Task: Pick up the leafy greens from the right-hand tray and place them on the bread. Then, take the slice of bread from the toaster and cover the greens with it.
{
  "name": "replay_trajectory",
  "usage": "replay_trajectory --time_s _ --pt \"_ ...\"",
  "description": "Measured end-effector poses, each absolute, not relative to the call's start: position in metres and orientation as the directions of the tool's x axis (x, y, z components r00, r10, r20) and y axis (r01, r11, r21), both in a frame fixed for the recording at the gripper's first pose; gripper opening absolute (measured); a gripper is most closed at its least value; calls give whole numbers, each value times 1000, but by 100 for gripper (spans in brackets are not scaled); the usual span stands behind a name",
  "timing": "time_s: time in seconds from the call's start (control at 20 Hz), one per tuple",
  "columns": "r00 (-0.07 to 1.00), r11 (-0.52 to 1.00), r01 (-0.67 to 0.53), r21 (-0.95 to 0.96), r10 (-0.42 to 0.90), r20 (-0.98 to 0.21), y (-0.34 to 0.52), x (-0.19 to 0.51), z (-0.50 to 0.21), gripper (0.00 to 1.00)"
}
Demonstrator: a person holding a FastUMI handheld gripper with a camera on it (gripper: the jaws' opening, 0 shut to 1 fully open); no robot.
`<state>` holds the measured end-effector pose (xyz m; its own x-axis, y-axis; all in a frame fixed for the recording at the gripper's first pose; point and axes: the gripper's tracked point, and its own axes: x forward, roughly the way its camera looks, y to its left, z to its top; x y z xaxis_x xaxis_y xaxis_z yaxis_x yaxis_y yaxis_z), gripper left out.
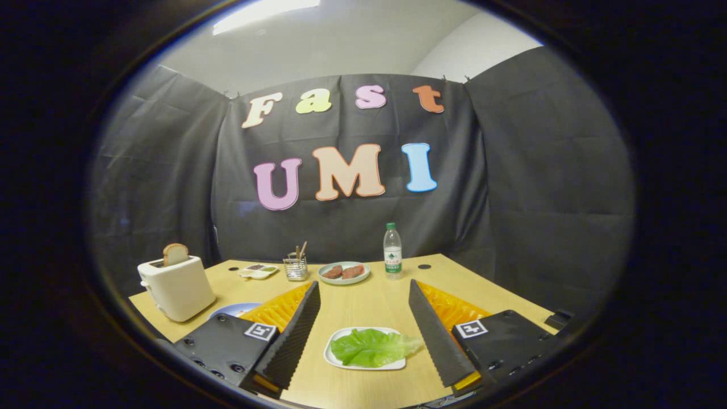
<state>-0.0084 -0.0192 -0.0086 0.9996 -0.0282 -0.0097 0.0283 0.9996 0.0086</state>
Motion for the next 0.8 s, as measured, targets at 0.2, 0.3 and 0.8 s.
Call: replay_trajectory --time_s 0.2,0.3,0.8 --pt "999 999 32 5 -32 -17 -22 -7 -12 98" --pt "999 999 35 3 -35 -20 -24 -8 -13 98" --pt "986 998 62 -32 -67 -152 -53 0 -47 98"
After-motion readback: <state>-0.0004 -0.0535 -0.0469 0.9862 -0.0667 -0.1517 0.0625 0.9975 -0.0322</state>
